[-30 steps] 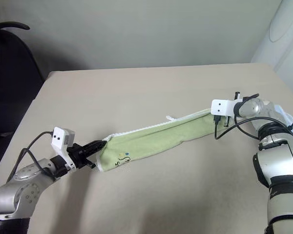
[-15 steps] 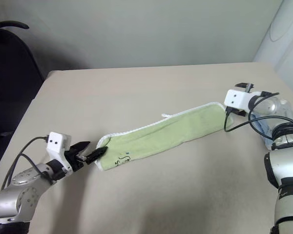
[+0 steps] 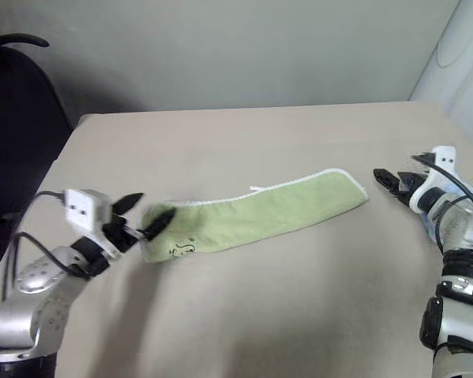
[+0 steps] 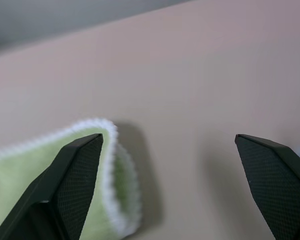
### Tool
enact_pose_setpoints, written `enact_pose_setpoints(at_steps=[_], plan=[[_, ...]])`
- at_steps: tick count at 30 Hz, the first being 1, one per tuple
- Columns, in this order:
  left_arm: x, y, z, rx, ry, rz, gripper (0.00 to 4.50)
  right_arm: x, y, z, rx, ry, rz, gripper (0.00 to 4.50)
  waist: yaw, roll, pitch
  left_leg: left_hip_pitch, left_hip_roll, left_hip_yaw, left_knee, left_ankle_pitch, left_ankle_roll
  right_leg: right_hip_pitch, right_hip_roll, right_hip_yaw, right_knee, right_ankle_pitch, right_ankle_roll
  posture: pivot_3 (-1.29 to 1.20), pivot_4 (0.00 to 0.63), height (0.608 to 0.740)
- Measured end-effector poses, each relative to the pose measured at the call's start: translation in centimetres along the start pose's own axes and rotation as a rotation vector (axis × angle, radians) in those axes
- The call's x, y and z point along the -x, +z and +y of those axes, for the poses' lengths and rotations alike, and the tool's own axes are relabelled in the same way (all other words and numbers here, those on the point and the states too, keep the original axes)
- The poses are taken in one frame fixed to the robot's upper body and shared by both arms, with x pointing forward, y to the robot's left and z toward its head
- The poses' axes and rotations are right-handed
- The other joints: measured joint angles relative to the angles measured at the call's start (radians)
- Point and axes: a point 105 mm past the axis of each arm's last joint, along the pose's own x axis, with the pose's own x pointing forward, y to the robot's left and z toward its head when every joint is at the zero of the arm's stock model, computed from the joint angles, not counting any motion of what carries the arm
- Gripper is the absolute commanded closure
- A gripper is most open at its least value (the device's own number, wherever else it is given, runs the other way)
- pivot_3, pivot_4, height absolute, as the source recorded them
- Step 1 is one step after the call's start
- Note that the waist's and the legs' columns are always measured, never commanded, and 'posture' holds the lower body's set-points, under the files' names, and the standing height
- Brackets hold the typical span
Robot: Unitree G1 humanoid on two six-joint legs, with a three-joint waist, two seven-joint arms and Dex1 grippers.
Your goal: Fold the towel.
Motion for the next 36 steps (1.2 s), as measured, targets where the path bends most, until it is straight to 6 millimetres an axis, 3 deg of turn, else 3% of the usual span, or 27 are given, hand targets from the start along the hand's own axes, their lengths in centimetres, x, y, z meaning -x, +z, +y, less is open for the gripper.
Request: enact_pose_setpoints(at_steps=[6,11,14,17,32,36], plan=[[-1.4,0.2,-3.3,-0.023,-0.145,-0.008,0.0,1.1,-2.1,-0.3,-0.297,-0.061,0.026,0.03,-0.002,0.0,0.0,0.0,0.0,0.0,0.0,0.0,0.001,0.0,0.0,0.001,0.0,0.0,0.001,0.0,0.15,0.74],[-1.5,-0.5,-4.0,-0.057,-0.182,0.021,0.0,1.6,-3.4,0.4,-0.414,-0.05,0.068,0.03,-0.003,0.0,0.0,0.001,0.0,0.0,0.0,0.0,0.001,0.0,0.0,0.001,0.0,-0.001,0.002,0.0,0.15,0.74],[-1.5,-0.4,-4.0,-0.076,-0.182,0.016,0.0,0.9,-5.4,1.6,-0.468,-0.031,0.117,0.03,-0.005,0.0,0.0,0.001,0.0,0.0,0.0,-0.001,0.001,0.0,0.001,0.001,0.001,-0.001,0.002,0.0,0.15,0.74],[-1.5,-0.4,-4.0,-0.081,-0.182,0.017,0.0,0.4,-5.8,2.6,-0.483,-0.004,0.125,0.03,-0.007,-0.001,0.0,0.002,0.0,-0.001,0.001,-0.001,0.002,0.0,0.001,0.001,0.001,-0.001,0.002,0.0,0.15,0.74],[-0.9,-1.8,-5.1,-0.069,-0.208,0.043,0.0,-4.8,-6.1,5.9,-0.52,0.083,0.132,0.03,-0.03,-0.003,-0.002,0.006,0.0,-0.001,0.0,-0.002,0.003,0.003,0.001,0.002,0.002,-0.001,0.002,0.0,0.15,0.74],[-0.9,-1.9,-5.1,-0.08,-0.197,0.045,0.0,-5.4,-6.5,5.8,-0.529,0.076,0.129,1.25,-0.03,-0.004,-0.002,0.006,0.0,-0.001,0.0,-0.002,0.003,0.003,0.001,0.002,0.002,-0.001,0.002,0.0,0.15,0.74]])
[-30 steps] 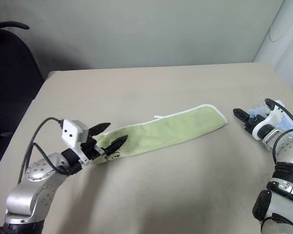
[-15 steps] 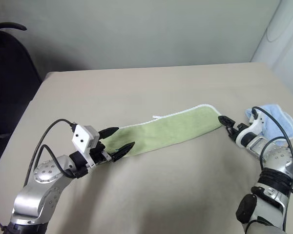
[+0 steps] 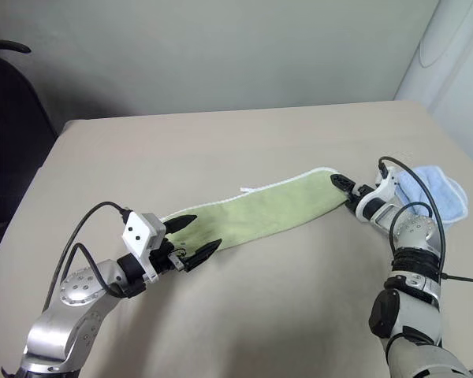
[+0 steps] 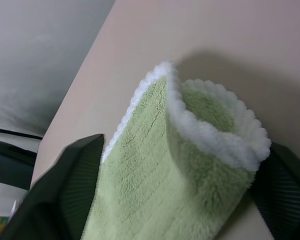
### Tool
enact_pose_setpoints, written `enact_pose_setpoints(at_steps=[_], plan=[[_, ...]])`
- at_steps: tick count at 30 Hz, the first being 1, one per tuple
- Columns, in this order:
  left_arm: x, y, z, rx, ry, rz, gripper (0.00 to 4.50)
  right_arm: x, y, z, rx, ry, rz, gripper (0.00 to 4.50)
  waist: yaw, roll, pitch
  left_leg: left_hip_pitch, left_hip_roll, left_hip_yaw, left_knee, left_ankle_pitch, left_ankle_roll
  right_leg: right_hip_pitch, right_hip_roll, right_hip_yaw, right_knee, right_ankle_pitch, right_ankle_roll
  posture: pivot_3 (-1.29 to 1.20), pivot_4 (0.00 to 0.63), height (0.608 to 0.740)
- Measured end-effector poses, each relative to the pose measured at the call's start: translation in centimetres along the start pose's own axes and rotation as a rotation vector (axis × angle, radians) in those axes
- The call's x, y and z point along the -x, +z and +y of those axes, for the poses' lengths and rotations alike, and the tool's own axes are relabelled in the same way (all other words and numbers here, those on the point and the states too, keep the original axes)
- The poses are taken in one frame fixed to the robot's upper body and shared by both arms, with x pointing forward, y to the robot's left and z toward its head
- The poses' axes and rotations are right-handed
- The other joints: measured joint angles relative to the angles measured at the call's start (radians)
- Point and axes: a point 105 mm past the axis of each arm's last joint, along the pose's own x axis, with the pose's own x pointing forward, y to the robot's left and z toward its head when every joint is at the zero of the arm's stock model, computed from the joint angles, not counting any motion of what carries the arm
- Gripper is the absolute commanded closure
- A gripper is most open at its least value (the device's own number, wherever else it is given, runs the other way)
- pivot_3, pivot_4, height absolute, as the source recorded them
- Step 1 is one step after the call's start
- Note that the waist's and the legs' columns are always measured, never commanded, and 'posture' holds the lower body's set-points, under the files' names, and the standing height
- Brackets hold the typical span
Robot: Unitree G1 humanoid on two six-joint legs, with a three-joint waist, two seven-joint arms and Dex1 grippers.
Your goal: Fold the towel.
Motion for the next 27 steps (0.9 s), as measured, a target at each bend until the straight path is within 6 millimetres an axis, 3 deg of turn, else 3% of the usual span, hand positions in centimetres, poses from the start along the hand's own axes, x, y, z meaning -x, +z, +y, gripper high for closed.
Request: enact_pose_setpoints(at_steps=[5,9,14,18,23,25,27], plan=[[0.2,-0.3,-0.1,0.007,0.008,0.007,0.0,0.2,-0.1,-0.9,-0.016,-0.024,-0.006,3.02,0.001,0.0,0.0,0.0,0.0,0.0,0.0,0.0,0.0,0.0,0.0,0.0,0.0,0.0,0.0,0.0,0.15,0.74],[0.2,-0.4,0.0,0.007,0.019,0.004,0.0,0.9,1.1,-1.2,-0.017,-0.02,-0.052,4.37,0.013,0.0,0.0,0.0,-0.001,-0.001,0.001,-0.001,0.001,0.003,-0.001,-0.001,-0.001,0.0,0.0,0.0,0.15,0.74],[0.2,-0.3,0.1,0.006,0.023,0.003,0.0,3.6,4.3,-3.1,0.04,-0.082,-0.157,4.44,0.039,0.0,0.0,-0.001,-0.004,-0.001,0.001,-0.001,0.002,0.003,-0.003,-0.001,-0.002,0.0,0.0,0.0,0.15,0.74],[0.0,0.0,0.2,0.002,0.02,-0.012,0.0,5.7,6.9,-3.5,0.213,-0.129,-0.199,4.44,0.036,0.0,0.0,-0.001,-0.003,-0.001,0.001,-0.001,0.002,0.003,-0.003,-0.001,-0.002,0.0,0.0,0.0,0.15,0.74],[-0.6,0.6,0.2,0.0,0.012,-0.039,0.0,5.8,8.2,-0.5,0.563,-0.087,-0.19,4.44,0.028,0.001,0.0,-0.001,-0.003,0.0,0.001,-0.001,0.002,0.002,-0.002,-0.001,-0.002,0.0,0.0,0.0,0.15,0.74],[-0.7,0.4,0.2,0.009,0.011,-0.034,0.0,5.5,7.4,1.5,0.827,-0.038,-0.139,4.44,0.028,0.001,0.0,-0.001,-0.003,-0.001,0.001,-0.001,0.002,0.003,-0.002,-0.001,-0.001,0.0,0.0,0.0,0.15,0.74],[-0.8,0.3,0.2,0.013,0.011,-0.034,0.0,5.0,5.1,3.6,1.133,0.058,-0.05,4.44,0.028,0.001,0.0,-0.001,-0.002,-0.001,0.001,-0.001,0.002,0.003,-0.002,-0.002,-0.002,0.0,0.0,0.0,0.15,0.74]])
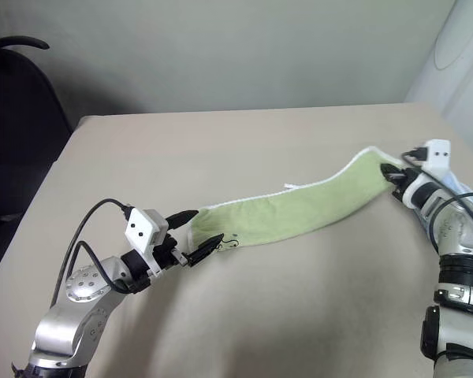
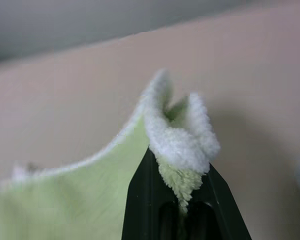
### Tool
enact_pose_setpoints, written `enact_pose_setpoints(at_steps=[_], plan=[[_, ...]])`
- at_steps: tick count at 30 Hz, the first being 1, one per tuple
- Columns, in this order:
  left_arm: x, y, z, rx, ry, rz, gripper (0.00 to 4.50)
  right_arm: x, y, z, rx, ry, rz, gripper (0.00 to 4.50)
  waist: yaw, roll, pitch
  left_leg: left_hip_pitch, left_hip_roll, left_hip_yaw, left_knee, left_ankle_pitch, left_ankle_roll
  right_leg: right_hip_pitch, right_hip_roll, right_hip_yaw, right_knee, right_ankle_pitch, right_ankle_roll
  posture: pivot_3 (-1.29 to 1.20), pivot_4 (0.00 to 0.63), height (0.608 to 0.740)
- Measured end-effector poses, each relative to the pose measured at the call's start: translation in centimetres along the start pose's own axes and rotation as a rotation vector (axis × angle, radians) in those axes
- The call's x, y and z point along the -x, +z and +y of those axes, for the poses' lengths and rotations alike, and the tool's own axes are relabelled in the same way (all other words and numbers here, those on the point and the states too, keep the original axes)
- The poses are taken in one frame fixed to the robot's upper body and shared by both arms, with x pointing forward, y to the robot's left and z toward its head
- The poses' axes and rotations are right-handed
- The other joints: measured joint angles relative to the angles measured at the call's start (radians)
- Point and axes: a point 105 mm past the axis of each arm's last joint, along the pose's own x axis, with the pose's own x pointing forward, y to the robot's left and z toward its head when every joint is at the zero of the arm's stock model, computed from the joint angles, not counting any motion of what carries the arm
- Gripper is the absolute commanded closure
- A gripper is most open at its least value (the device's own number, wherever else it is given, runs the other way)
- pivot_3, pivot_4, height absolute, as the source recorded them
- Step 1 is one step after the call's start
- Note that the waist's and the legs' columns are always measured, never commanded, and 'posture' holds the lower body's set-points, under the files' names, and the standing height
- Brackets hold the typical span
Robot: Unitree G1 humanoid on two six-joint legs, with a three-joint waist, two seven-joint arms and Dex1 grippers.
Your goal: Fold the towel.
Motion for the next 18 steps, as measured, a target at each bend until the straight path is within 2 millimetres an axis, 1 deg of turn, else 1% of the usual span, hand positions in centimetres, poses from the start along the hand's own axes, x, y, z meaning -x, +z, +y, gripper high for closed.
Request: enact_pose_setpoints(at_steps=[2,3,5,6,8,11,13,15,18], plan=[[0.0,0.0,0.0,0.0,-0.001,-0.002,0.0,-0.6,0.0,2.9,0.164,0.123,0.012,4.44,0.0,0.0,0.0,0.0,0.0,0.0,0.0,0.0,0.0,0.0,0.0,0.0,0.0,0.0,0.0,0.0,0.15,0.74],[-0.1,0.0,0.0,0.002,0.0,-0.004,0.0,-0.9,-0.2,4.7,0.238,0.202,0.02,4.44,0.0,0.0,0.0,0.0,0.0,0.0,0.0,0.0,0.0,0.0,0.0,0.0,0.0,0.0,0.0,0.0,0.15,0.74],[-0.2,0.1,-0.2,0.009,0.0,-0.011,0.0,-1.4,-1.2,8.2,0.367,0.343,0.044,4.44,0.0,0.0,0.0,0.0,0.0,0.0,0.0,0.0,0.0,0.0,0.0,0.0,0.0,0.0,0.001,0.0,0.15,0.74],[-0.2,0.0,-0.2,0.011,0.0,-0.011,0.0,-1.6,-1.8,9.5,0.434,0.393,0.059,4.44,0.0,0.0,0.0,0.0,0.0,0.0,0.0,0.0,0.0,0.0,0.0,0.0,0.0,0.0,0.001,0.0,0.15,0.74],[-0.3,0.0,-0.3,0.014,0.001,-0.012,0.0,-2.1,-3.4,11.5,0.561,0.458,0.094,4.44,0.002,0.0,0.0,0.0,0.0,-0.001,0.0,0.0,0.0,0.0,-0.001,0.0,0.0,0.0,0.001,0.0,0.15,0.74],[-0.3,-0.1,-0.4,0.019,0.006,-0.013,0.0,-2.6,-4.9,13.5,0.611,0.513,0.105,4.44,0.001,0.0,0.0,0.0,0.0,0.0,0.0,0.0,0.0,0.0,-0.001,0.0,-0.001,0.0,0.001,0.0,0.15,0.74],[-0.3,-0.3,-0.6,0.025,0.007,-0.012,0.0,-3.1,-5.3,14.2,0.581,0.515,0.097,4.02,0.001,-0.001,0.0,0.0,0.0,0.0,0.0,0.0,0.0,0.0,-0.001,0.0,-0.001,0.0,0.001,0.0,0.15,0.74],[-0.2,-0.4,-0.7,0.028,0.013,-0.009,0.0,-3.3,-5.4,14.6,0.559,0.519,0.096,3.51,0.001,-0.001,0.0,0.0,0.0,0.0,0.0,0.0,0.0,0.0,-0.001,0.0,-0.001,0.0,0.001,0.0,0.15,0.74],[0.1,-0.4,-0.9,0.035,0.018,-0.01,0.0,-2.5,-5.1,14.5,0.455,0.541,0.084,2.44,0.004,-0.001,0.0,0.0,0.0,0.0,0.0,0.001,-0.001,0.001,0.0,0.0,-0.001,0.0,0.001,0.0,0.15,0.74]])
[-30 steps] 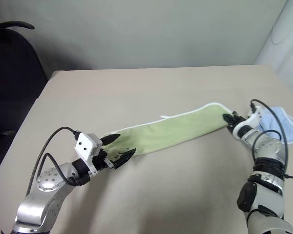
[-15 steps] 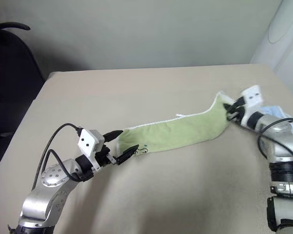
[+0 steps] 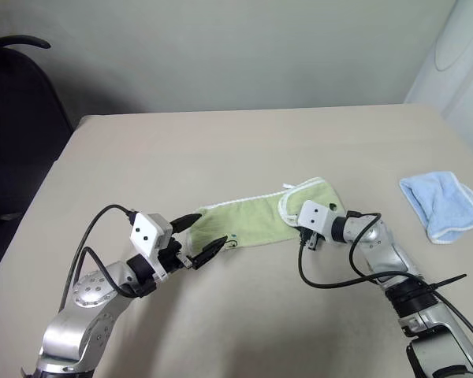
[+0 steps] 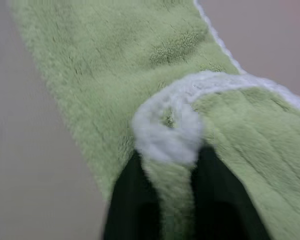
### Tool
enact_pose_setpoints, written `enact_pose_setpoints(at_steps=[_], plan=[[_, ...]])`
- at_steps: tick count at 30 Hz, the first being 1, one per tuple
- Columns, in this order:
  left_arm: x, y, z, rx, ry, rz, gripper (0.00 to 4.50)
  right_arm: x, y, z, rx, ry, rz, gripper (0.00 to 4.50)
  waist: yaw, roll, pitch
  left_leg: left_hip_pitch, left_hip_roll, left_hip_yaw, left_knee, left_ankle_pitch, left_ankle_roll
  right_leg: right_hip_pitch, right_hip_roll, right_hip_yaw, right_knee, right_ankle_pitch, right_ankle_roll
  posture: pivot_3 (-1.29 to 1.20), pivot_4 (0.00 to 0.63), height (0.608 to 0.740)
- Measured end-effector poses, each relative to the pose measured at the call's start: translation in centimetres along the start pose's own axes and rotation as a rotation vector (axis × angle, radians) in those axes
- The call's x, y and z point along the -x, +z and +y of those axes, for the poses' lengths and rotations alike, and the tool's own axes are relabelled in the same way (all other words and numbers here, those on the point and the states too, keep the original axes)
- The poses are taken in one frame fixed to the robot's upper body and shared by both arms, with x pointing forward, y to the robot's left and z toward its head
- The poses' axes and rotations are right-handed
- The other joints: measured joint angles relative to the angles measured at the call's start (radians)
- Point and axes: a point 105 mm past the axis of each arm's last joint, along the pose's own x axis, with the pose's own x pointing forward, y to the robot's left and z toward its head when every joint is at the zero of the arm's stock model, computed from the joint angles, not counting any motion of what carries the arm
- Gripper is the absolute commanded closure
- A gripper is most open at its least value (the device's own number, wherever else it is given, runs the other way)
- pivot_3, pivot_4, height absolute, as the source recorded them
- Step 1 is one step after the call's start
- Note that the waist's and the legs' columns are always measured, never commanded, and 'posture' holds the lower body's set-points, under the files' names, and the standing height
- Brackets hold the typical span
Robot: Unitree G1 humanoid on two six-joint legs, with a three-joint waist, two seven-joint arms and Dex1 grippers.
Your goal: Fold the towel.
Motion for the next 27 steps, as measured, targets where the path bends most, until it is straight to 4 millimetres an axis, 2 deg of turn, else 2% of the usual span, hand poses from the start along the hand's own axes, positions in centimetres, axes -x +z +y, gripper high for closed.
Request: enact_pose_setpoints(at_steps=[3,8,10,12,14,18,21,22,27], plan=[[0.3,-0.1,0.1,0.02,0.017,-0.003,0.0,1.3,0.7,0.1,-0.139,0.011,-0.073,1.44,0.0,0.0,0.0,0.0,0.0,0.001,0.0,0.001,-0.001,0.0,0.0,0.0,0.0,0.0,0.0,0.0,0.15,0.74],[0.9,0.3,0.7,0.132,0.074,-0.049,0.0,5.5,2.9,-1.1,-0.313,0.011,-0.199,1.44,0.003,-0.001,0.0,0.001,-0.001,0.001,0.0,0.001,-0.002,0.002,0.001,0.0,-0.001,0.0,0.001,0.0,0.15,0.74],[1.2,0.8,1.1,0.192,0.094,-0.08,0.0,6.7,3.3,-1.4,-0.381,0.018,-0.235,1.82,0.003,-0.001,0.0,0.002,-0.001,0.002,0.0,0.001,-0.002,0.003,0.002,0.001,-0.001,-0.001,0.001,0.0,0.15,0.74],[1.4,1.2,1.5,0.261,0.116,-0.109,0.0,7.1,3.6,-2.0,-0.438,0.003,-0.262,2.34,0.001,-0.001,-0.001,0.005,-0.001,0.002,0.0,0.001,-0.002,0.005,0.002,0.001,-0.001,-0.001,0.002,0.0,0.15,0.74],[1.4,1.3,1.6,0.327,0.125,-0.125,0.0,6.4,3.3,-3.4,-0.469,-0.055,-0.261,3.04,-0.002,-0.002,-0.001,0.007,-0.001,0.002,0.0,0.001,-0.002,0.006,0.002,0.002,0.0,-0.001,0.002,0.0,0.15,0.74],[1.3,1.6,1.6,0.408,0.129,-0.141,0.0,3.9,0.1,-5.0,-0.532,-0.152,-0.187,4.47,-0.003,-0.002,-0.001,0.008,-0.001,0.002,-0.001,0.0,-0.001,0.006,0.002,0.002,0.0,-0.001,0.002,0.0,0.15,0.74],[1.4,1.8,1.4,0.446,0.134,-0.141,0.0,1.3,-3.6,-3.7,-0.575,-0.145,-0.086,4.47,0.003,-0.002,-0.001,0.007,-0.001,0.001,-0.001,0.0,-0.001,0.006,0.001,0.001,0.0,-0.001,0.002,0.0,0.15,0.74],[1.7,1.8,1.4,0.455,0.146,-0.139,0.0,0.8,-4.2,-3.4,-0.577,-0.142,-0.086,4.47,0.003,-0.002,-0.001,0.007,-0.001,0.001,-0.001,0.0,-0.001,0.005,0.001,0.001,0.0,-0.001,0.002,0.0,0.15,0.74],[3.3,0.8,0.2,0.547,0.181,-0.074,0.0,0.5,-4.2,-3.5,-0.524,-0.139,-0.104,4.47,-0.001,-0.003,-0.002,0.012,-0.001,0.002,-0.001,0.0,-0.001,0.011,0.002,0.001,-0.001,-0.001,0.001,0.0,0.15,0.74]])
